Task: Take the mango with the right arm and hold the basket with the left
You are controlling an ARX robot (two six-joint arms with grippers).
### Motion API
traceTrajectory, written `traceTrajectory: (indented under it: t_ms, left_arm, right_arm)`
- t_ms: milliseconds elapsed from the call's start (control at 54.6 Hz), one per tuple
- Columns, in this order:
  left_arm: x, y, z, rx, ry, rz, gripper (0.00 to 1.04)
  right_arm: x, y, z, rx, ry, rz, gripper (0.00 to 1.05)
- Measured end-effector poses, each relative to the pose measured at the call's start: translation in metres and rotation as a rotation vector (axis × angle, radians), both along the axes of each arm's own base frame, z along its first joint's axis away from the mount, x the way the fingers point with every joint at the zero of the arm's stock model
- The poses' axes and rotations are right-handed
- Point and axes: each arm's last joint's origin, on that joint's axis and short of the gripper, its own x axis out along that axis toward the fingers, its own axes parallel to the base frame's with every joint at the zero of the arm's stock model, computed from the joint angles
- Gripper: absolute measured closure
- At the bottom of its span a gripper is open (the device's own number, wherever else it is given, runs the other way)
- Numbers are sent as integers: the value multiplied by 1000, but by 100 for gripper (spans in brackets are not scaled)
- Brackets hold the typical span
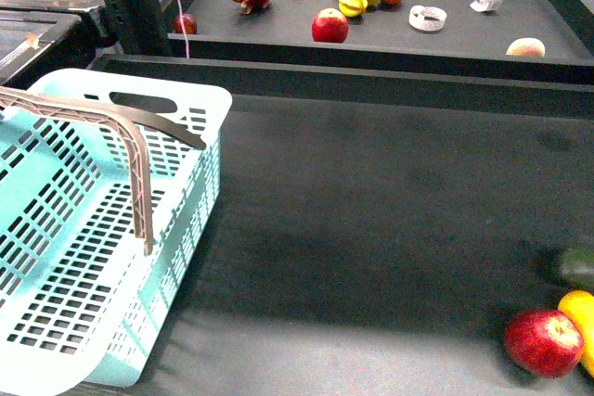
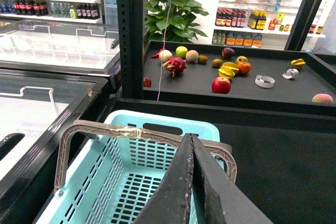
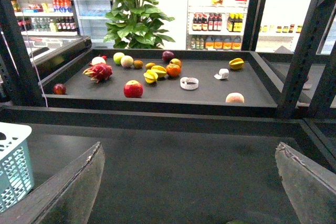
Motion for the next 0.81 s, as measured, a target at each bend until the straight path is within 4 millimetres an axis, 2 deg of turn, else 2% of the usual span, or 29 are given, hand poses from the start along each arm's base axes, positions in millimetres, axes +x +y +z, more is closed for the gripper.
traceTrajectory:
  t_ms: [110,494,549,586,659,732,805]
  left_arm:
    - [0,0,0,0,0,0,78]
    - [0,0,0,1,0,0,7]
    - [1,0,-2,-54,60,81,9]
    - [6,-1,-9,-145,179,273,9]
    - [20,2,-20,-364,218,519,8]
    - [36,6,-25,-545,207,529,8]
    - [63,7,-27,-663,229,500,8]
  right_arm:
    - [0,0,0,0,0,0,8]
    - [0,0,0,0,0,0,8]
    - [0,0,0,0,0,0,8]
    - [0,0,0,0,0,0,8]
    - [0,0,0,0,0,3,8]
    - [0,0,0,0,0,4,8]
    - [0,0,0,0,0,2,8]
